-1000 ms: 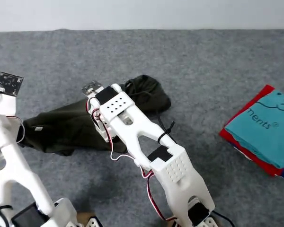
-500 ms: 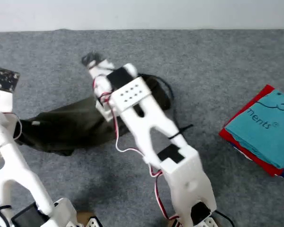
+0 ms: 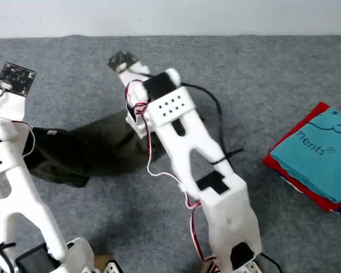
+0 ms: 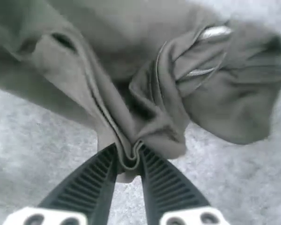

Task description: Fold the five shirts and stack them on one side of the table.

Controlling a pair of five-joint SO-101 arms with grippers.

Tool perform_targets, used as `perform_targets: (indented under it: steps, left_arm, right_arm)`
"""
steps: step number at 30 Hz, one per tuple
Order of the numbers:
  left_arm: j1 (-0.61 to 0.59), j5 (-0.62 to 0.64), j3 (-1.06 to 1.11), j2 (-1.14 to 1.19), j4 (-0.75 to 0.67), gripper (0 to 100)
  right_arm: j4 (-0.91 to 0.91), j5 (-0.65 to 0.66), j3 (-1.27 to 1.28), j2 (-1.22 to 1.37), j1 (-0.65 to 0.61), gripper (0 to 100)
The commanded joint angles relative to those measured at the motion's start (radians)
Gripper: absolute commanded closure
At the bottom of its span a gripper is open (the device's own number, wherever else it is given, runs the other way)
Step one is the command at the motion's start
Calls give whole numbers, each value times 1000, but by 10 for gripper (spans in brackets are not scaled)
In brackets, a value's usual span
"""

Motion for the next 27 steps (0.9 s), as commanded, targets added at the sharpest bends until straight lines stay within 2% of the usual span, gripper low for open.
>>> perform_targets:
  steps: [1, 6, 12, 18, 23, 27]
  left_arm:
    - [5, 17, -15, -26, 2, 993]
    - [3, 15, 21, -26, 0, 993]
    - [5, 15, 28, -26, 0, 993]
    - [3, 18, 10, -37, -9, 993]
    - [2, 31, -130, -37, -5, 993]
    - [2, 161, -282, -37, -2, 993]
  right_arm:
    - [1, 5, -80, 61, 13, 904]
    - [54, 9, -192, 113, 5, 951]
    - [56, 11, -195, 120, 5, 969]
    - [58, 66, -222, 61, 24, 988]
    - [58, 103, -281, -107, 71, 988]
    - [53, 138, -304, -254, 119, 989]
